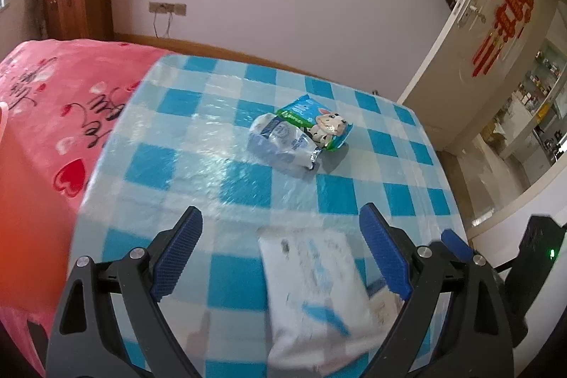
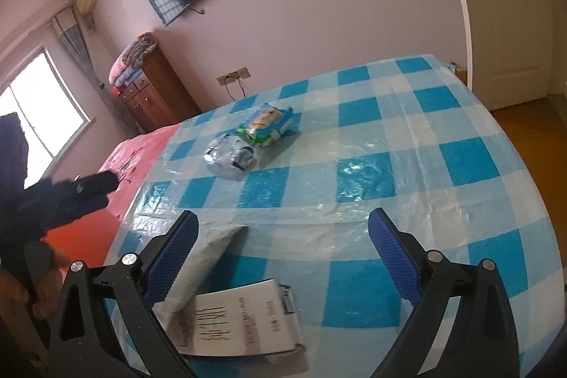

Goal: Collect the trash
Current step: 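Move the left tool to the white milk pouch and the right tool to the cartoon snack bag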

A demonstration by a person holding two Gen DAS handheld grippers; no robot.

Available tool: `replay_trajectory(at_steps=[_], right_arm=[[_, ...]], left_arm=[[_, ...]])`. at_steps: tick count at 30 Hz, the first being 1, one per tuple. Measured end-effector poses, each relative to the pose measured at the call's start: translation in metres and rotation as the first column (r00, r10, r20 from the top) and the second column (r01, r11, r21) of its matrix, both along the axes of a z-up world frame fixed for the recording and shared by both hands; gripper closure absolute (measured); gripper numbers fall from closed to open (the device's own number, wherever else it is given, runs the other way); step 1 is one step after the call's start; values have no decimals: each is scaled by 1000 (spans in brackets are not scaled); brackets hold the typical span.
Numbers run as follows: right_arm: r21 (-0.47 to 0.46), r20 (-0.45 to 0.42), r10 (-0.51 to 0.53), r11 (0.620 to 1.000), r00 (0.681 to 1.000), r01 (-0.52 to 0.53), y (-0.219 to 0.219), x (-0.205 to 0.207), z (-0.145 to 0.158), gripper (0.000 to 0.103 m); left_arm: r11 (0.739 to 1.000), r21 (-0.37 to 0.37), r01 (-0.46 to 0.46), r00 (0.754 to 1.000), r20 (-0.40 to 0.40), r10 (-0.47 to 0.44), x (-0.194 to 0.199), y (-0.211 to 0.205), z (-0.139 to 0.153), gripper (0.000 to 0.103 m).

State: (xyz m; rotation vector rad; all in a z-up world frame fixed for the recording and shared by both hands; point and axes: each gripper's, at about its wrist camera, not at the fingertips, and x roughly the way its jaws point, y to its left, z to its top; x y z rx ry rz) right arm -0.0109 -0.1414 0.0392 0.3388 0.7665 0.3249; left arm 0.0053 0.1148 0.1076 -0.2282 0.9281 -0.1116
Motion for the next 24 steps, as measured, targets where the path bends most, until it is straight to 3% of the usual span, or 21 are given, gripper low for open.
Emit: replay_trajectory(at_steps=[11, 24], right_arm=[[-16, -30, -7, 1000, 1000, 6, -12, 16, -14, 8], [6, -59, -7, 1000, 998, 7, -21, 27, -23, 8]], left_arm=[[996, -73, -58, 987, -154, 46, 96, -11, -44, 12], [997, -19, -72, 973, -219, 67, 152, -27, -77, 12]])
